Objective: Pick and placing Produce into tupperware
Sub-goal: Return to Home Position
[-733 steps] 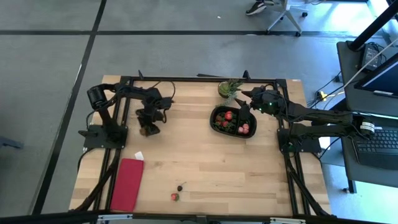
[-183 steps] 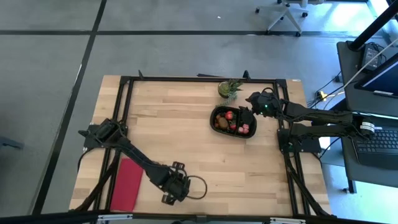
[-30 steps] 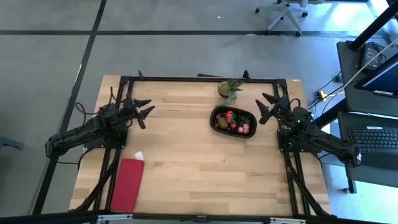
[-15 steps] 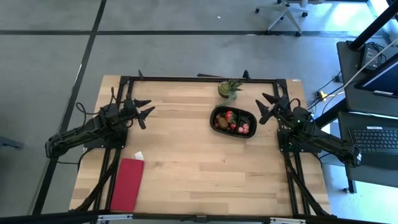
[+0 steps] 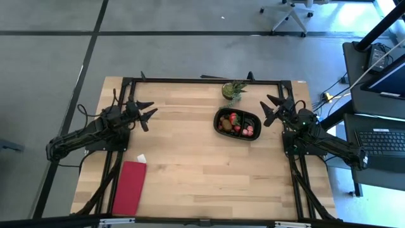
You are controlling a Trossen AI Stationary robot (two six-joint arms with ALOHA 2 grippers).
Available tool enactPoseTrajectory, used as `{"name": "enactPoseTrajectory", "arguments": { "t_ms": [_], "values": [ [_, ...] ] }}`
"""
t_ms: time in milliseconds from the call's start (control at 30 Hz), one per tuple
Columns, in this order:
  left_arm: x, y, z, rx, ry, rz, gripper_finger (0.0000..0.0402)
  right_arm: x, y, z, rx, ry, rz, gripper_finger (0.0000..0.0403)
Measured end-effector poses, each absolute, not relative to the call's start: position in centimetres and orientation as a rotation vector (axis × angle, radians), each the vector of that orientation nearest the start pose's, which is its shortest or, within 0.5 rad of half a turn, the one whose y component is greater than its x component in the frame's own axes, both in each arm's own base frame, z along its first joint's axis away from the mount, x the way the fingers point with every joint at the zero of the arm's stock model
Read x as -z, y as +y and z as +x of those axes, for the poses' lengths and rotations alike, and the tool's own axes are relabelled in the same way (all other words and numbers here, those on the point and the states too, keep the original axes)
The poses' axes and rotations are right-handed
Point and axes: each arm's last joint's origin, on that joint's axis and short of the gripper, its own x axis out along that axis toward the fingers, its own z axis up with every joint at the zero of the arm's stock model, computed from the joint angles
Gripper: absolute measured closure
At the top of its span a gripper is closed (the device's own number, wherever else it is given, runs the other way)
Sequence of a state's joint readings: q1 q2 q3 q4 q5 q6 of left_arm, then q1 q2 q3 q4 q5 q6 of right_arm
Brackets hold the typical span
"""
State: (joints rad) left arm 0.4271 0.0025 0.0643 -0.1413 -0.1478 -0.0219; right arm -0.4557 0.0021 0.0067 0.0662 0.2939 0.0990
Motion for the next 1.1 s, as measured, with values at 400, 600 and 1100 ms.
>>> {"name": "enactPoseTrajectory", "arguments": {
  "t_ms": [400, 600, 1100],
  "values": [
    [-17.15, 4.24, 8.28, -0.575, 0.073, -0.033, 0.0229, -17.19, -4.98, 8.25, 0.745, -0.109, 0.089, 0.0135],
    [-17.15, 4.24, 8.28, -0.575, 0.073, -0.034, 0.0236, -17.19, -4.98, 8.25, 0.745, -0.110, 0.089, 0.0135],
    [-17.15, 4.24, 8.28, -0.575, 0.073, -0.033, 0.0230, -17.19, -4.98, 8.25, 0.745, -0.110, 0.089, 0.0135]
  ]
}}
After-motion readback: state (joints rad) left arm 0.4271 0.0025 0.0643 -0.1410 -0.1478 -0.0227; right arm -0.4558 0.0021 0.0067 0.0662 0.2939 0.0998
